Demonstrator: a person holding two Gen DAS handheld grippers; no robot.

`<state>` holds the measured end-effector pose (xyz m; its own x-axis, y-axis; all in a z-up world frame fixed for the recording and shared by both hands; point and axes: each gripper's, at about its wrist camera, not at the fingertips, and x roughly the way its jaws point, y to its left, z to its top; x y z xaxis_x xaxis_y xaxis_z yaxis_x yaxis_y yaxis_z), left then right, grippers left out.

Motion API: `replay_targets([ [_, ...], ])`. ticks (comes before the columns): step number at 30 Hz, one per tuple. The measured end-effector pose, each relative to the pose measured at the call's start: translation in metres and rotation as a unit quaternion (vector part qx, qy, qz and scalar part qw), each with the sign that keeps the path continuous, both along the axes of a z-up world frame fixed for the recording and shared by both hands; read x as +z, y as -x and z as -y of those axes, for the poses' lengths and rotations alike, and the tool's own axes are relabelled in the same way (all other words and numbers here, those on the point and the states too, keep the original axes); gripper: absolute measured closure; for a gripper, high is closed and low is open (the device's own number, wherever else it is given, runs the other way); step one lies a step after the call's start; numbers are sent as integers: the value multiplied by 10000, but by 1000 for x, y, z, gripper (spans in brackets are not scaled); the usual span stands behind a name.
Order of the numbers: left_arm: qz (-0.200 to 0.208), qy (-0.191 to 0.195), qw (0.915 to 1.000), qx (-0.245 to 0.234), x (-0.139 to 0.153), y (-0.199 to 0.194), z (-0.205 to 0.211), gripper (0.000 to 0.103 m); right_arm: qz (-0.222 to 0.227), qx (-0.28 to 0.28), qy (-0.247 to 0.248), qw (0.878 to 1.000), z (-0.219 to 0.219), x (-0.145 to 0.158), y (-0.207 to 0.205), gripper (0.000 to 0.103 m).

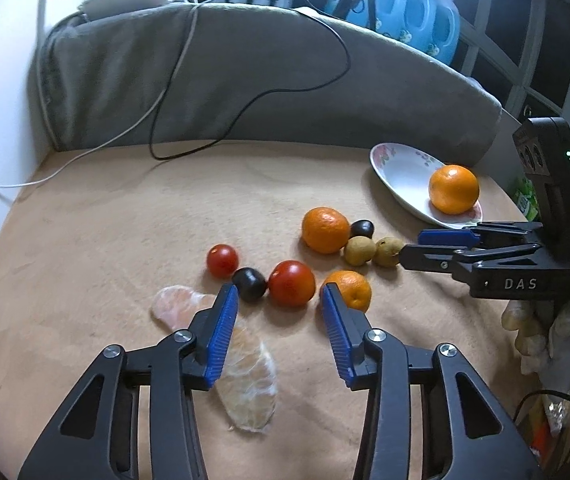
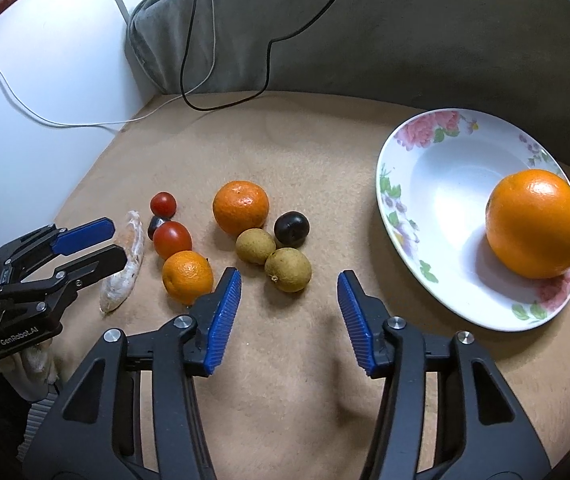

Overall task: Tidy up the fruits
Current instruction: 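Grasp the brown kiwi fruit with the right gripper and lift it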

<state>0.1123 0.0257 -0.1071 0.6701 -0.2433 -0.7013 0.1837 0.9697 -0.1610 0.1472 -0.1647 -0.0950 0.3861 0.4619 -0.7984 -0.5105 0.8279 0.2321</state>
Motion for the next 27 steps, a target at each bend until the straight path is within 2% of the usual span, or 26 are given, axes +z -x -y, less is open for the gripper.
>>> replay_targets([
  [12, -71, -79, 9985, -546, -4, -1, 30, 66, -133, 60, -11, 9999, -2, -8, -8, 57],
  [27, -166, -244, 9975, -643, -17, -16, 47, 67, -248, 117, -43, 9996, -7, -17, -21, 58],
])
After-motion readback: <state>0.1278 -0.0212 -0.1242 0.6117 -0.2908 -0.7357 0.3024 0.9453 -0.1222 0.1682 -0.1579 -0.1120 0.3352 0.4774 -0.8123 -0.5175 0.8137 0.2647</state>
